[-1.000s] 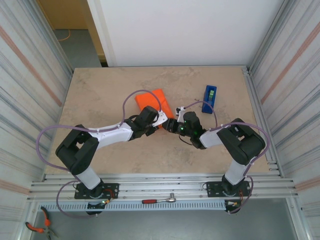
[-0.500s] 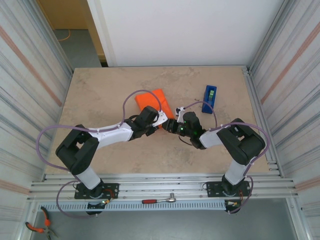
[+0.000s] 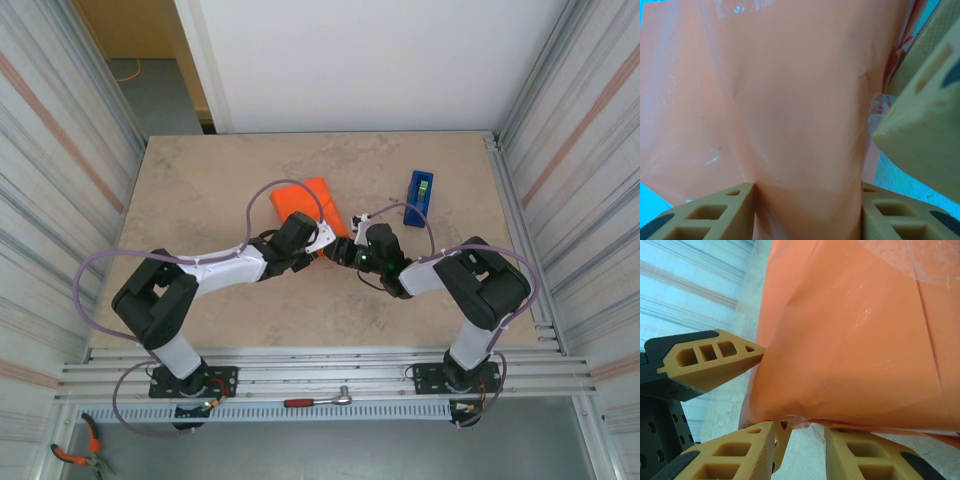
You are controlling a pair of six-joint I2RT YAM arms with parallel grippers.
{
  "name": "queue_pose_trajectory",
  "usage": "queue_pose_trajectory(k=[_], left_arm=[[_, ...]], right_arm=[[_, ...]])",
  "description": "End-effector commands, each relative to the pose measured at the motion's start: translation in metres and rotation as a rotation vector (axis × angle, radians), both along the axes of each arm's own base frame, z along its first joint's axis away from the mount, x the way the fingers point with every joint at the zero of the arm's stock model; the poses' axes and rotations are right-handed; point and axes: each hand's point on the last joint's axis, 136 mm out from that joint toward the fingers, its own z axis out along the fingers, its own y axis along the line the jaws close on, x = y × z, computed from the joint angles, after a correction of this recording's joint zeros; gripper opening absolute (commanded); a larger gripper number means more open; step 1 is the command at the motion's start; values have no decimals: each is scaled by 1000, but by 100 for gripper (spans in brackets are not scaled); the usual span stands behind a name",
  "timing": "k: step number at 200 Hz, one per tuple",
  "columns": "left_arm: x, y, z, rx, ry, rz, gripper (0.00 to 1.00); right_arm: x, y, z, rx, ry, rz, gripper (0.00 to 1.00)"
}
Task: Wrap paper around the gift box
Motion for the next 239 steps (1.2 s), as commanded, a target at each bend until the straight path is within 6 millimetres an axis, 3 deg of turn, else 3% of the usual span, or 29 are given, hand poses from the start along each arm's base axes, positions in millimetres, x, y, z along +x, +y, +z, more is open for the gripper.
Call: queue_pose_trajectory(k=[1,115,239], left_arm=[[-13,7,-26,66,89,-13,48],[-14,7,-26,65,90,-15,47],[-14,7,-24,61,88,-12,47]], right_arm=[[5,2,11,17,-5,-24,33],[3,6,17,39,-16,-8,39],[-8,-25,16,-16,-24,-29,41]])
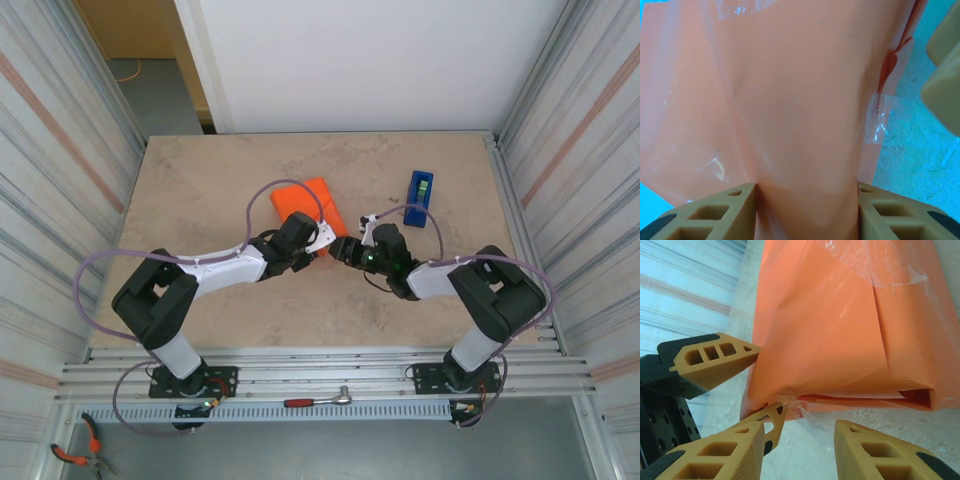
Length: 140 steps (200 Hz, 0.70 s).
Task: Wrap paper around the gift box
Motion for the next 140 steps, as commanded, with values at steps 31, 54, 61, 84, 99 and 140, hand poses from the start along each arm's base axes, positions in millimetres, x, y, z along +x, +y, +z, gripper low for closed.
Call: queue_pose_trajectory(k=[31,54,61,84,99,140], left_arm=[[-15,8,-25,61,90,-12,47],[-15,8,-25,64,91,-12,46],[-15,8,-26,65,91,-11,46],[-14,8,-26,64,92,-12,46],[-15,8,-26,66,92,-12,46],[-15,7,-25,62,90,-12,46]], right_arm=[[-9,-13,7,-7,-46,15,29],[-16,-10,6,-7,-36,42,6],[-18,-8,6,-10,-37,57,2],[-21,1,4,-16,-35,85,0],[-20,8,3,-15,-33,101,0],[-12,19,-4,-23,-21,108,0]])
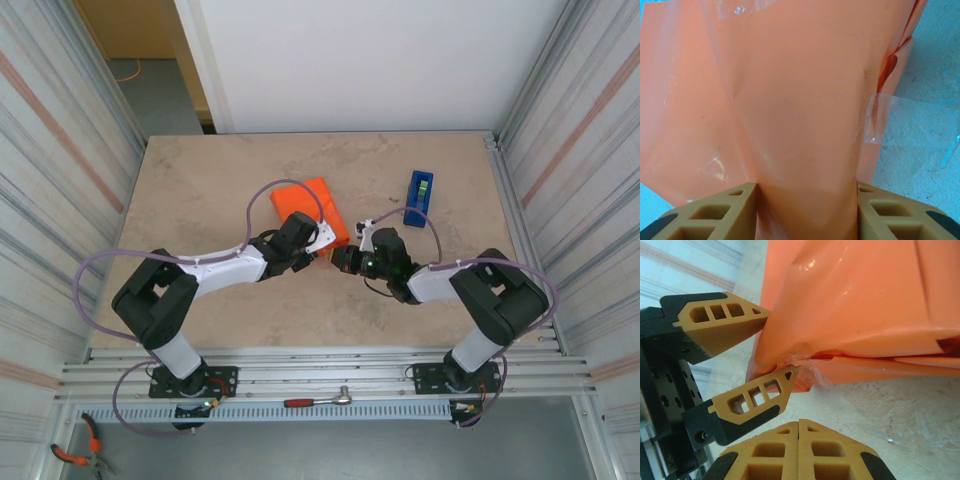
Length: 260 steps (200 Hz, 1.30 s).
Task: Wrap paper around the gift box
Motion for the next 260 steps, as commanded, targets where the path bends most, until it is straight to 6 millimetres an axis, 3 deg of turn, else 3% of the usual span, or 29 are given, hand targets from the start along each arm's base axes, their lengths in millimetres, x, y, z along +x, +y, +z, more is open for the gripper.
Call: queue_pose_trajectory(k=[1,63,151,237,260], left_arm=[[-15,7,-25,62,90,-13,46],[-15,8,-26,66,91,-14,46],[-15,8,-26,67,91,-10,46],[-15,8,-26,67,91,-14,46],[-16,8,-26,65,92,-15,46]], right_arm=[[7,9,1,-4,-20,19,0],[30,17,-11,-5,-2,11,0],[7,2,-23,-31,22,15,0],[30,18,-30,-15,32,14,0],[26,14,-27,-10,33,14,0]])
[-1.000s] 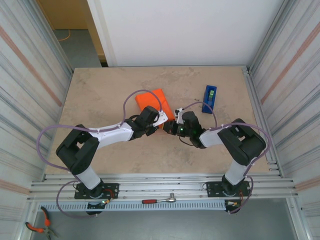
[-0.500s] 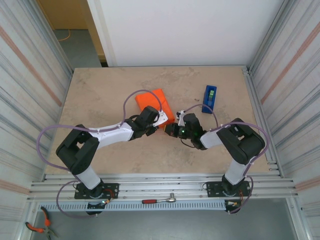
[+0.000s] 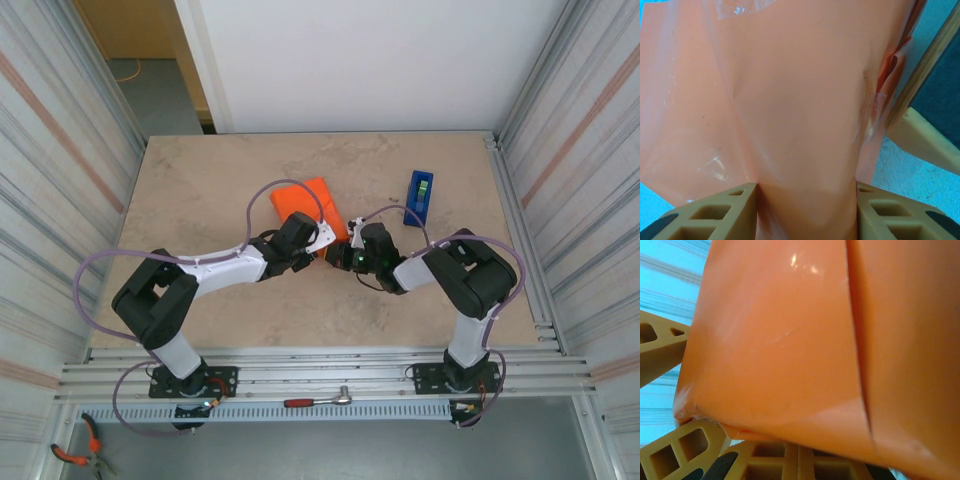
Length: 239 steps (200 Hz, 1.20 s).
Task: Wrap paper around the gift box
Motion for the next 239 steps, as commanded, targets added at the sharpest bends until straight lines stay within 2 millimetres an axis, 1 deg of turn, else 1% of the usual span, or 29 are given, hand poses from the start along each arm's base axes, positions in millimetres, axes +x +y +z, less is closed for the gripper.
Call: queue_pose_trajectory(k=[1,39,67,87,100,142,155,183,203,213,239], left_arm=[[-15,8,-26,64,93,-13,46],[-15,7,-24,56,93,-15,46],[-15,7,-23,54,91,-17,46],[-15,7,-24,55,93,-16,46],[-15,7,-23,55,92,-15,46],[-16,6,-22,43,93,-19,46],[-17,5,-21,39,96,-21,46],[-16,3,-17,15,95,-17,46],[-16,0,-8,-22,95,-18,46],[-16,-2,-2,-41,91,-21,46],[-17,-6,23,-123,76,-38,49]], right_arm=[[2,1,12,24,-30,12,0],[-14,-13,19,5,-38,11,0],[-17,-12,31,4,-57,22,0],[-13,-7,42,10,-77,30,0],[-10,-5,45,8,-81,31,0],[4,0,47,24,-88,17,0],[9,0,45,24,-84,9,0],[12,-1,42,30,-74,5,0],[13,-2,43,37,-73,2,0],[13,-3,47,42,-79,5,0],[10,-4,58,49,-94,15,0]])
